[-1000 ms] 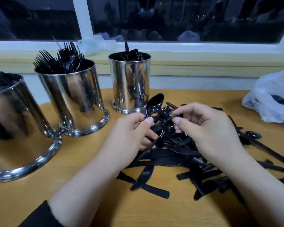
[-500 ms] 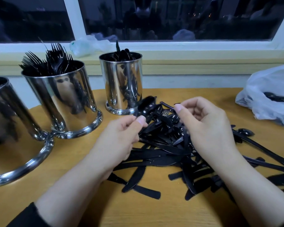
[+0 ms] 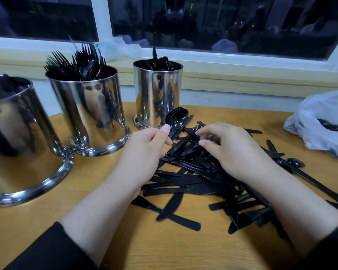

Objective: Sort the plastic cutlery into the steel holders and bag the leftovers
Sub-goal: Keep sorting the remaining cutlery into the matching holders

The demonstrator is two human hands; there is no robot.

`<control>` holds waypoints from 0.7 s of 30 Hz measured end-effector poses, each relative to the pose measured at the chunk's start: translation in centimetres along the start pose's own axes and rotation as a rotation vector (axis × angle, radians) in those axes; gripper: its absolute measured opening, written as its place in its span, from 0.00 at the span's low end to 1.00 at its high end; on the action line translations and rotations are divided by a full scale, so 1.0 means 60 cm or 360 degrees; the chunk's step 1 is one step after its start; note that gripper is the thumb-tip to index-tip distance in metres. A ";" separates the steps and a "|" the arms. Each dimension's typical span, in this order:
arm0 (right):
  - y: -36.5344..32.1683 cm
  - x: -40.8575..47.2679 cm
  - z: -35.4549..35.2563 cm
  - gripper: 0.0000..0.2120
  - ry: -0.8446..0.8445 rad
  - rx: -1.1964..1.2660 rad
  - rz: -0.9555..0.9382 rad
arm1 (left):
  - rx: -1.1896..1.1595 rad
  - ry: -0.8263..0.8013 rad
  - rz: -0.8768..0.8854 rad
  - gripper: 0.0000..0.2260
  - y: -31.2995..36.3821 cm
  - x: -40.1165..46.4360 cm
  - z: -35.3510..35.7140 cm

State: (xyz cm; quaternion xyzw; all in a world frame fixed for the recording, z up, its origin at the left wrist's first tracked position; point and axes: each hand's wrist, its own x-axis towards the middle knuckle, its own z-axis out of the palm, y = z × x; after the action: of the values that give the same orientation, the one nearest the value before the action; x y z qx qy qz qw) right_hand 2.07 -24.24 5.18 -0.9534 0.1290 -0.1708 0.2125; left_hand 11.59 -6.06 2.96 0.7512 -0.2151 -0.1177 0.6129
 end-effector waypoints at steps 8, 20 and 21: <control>-0.013 0.124 0.032 0.16 -0.0617 -0.0751 -0.0438 | -0.0130 0.0044 -0.0033 0.19 0.003 0.003 -0.007; -0.011 0.145 0.029 0.17 -0.0891 -0.0803 -0.0498 | -0.0196 0.0064 -0.0052 0.19 0.005 0.007 -0.013; -0.011 0.143 0.030 0.17 -0.0895 -0.0807 -0.0500 | -0.0197 0.0063 -0.0053 0.19 0.005 0.006 -0.013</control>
State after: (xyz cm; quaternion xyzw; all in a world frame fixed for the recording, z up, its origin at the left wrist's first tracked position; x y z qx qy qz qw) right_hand 10.66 -25.76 6.29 -0.9932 -0.0433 0.1034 -0.0311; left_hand 12.22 -5.60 3.44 0.7175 -0.1826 -0.1262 0.6603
